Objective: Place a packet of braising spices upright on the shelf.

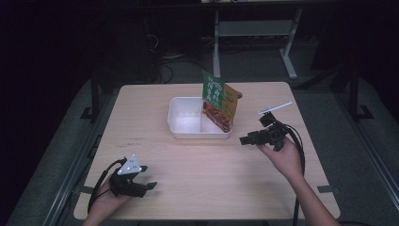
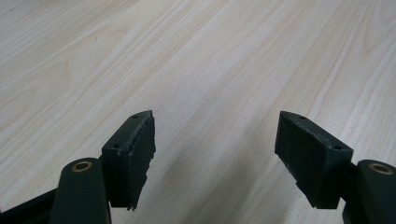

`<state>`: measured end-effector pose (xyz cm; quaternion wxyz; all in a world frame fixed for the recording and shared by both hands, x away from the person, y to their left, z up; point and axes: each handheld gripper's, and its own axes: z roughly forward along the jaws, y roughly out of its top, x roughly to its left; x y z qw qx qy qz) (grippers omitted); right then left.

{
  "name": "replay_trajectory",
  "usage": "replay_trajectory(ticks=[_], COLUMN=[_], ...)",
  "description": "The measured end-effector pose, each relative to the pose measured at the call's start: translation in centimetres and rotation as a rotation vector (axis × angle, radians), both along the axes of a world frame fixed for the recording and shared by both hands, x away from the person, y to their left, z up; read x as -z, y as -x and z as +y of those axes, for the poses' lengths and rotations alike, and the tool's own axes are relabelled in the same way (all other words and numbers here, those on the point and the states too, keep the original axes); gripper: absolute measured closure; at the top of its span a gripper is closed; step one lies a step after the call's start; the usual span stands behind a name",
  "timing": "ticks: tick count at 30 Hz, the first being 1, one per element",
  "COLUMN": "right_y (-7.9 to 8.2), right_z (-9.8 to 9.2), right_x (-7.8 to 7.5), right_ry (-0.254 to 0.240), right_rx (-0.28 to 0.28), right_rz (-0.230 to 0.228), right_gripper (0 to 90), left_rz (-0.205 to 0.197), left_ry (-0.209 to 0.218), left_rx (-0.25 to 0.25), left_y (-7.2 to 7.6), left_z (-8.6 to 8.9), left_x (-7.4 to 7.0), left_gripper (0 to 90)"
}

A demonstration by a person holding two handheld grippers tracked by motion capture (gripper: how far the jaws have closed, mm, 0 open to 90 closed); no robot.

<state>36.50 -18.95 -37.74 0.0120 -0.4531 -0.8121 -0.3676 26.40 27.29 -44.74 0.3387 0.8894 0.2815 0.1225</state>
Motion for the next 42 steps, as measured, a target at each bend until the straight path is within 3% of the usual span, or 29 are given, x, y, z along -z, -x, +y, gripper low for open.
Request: replay_trajectory(ticks=[42], right_y=[3.9], right_z=[-2.1], right_x=[5.4], right_ry=[-0.017], right_rx=[0.003], right_rz=[0.069], right_gripper=[45.7], left_rz=[0.007], left_ry=[0.025], left_rx=[-0.002], left_y=[0.0], left_z=[-0.2], left_x=[-0.1], left_gripper=[27.6])
